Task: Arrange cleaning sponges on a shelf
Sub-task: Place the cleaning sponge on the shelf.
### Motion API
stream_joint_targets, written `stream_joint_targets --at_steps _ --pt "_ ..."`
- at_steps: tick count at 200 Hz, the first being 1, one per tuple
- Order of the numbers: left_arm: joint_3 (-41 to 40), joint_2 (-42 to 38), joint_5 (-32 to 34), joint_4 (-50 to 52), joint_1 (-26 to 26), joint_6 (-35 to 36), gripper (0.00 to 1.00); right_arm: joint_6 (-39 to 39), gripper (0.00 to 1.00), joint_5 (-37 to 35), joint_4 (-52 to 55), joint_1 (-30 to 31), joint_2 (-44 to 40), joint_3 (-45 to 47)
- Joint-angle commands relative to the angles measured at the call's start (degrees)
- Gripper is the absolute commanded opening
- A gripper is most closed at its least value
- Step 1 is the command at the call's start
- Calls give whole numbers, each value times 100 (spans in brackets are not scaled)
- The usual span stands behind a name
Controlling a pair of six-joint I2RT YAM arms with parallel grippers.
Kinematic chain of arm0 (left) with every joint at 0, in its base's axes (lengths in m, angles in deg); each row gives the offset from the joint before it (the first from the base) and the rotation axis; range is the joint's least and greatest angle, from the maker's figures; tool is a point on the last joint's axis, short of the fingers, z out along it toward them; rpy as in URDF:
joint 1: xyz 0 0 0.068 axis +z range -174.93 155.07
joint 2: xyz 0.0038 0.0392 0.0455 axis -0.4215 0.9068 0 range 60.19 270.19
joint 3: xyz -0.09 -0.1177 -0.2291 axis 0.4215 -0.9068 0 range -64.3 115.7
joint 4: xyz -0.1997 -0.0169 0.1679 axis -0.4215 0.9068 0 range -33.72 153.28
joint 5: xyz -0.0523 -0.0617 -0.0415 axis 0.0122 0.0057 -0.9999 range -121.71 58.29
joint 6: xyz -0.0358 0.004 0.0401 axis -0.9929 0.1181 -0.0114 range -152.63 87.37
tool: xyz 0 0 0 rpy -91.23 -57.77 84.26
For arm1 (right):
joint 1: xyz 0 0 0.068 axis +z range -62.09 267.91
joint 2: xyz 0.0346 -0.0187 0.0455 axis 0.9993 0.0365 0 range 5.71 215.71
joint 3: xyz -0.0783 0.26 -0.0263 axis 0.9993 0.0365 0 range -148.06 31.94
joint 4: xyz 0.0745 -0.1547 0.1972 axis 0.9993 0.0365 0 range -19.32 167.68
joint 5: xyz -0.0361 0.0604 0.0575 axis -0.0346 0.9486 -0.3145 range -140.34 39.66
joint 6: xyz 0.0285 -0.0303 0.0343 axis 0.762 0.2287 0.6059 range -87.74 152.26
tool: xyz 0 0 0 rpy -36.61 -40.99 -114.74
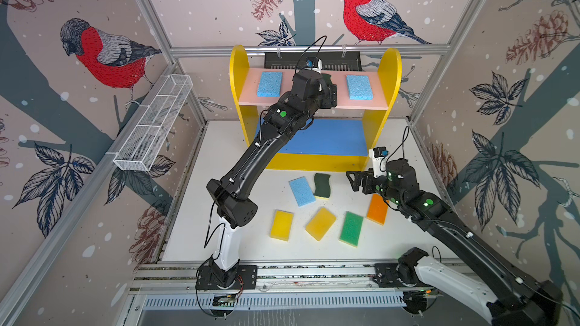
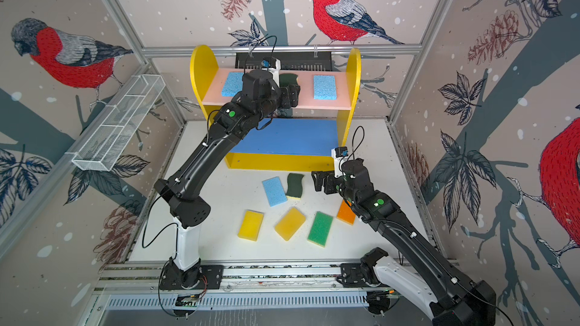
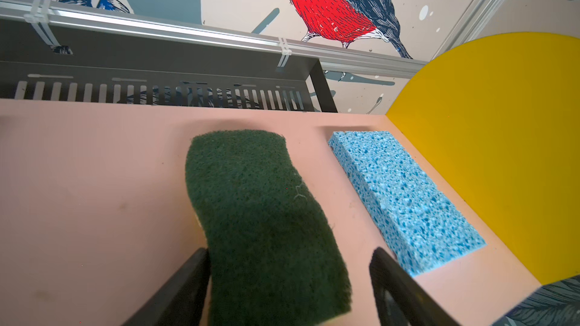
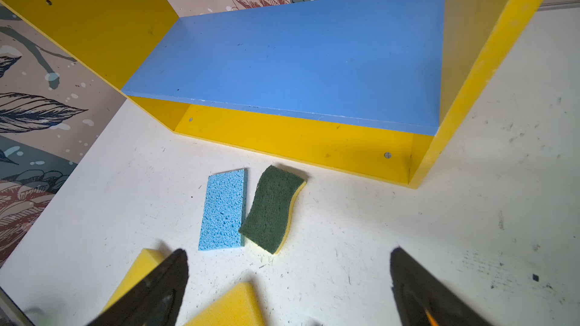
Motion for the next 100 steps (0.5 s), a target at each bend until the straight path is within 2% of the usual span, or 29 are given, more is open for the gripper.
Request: stream_joint_targets --at_steps 1,100 --pt "-34 -100 -66 65 14 -82 80 54 100 32 -187 5 -39 22" --pt "-404 -456 -49 97 13 138 83 81 99 14 -145 7 -128 48"
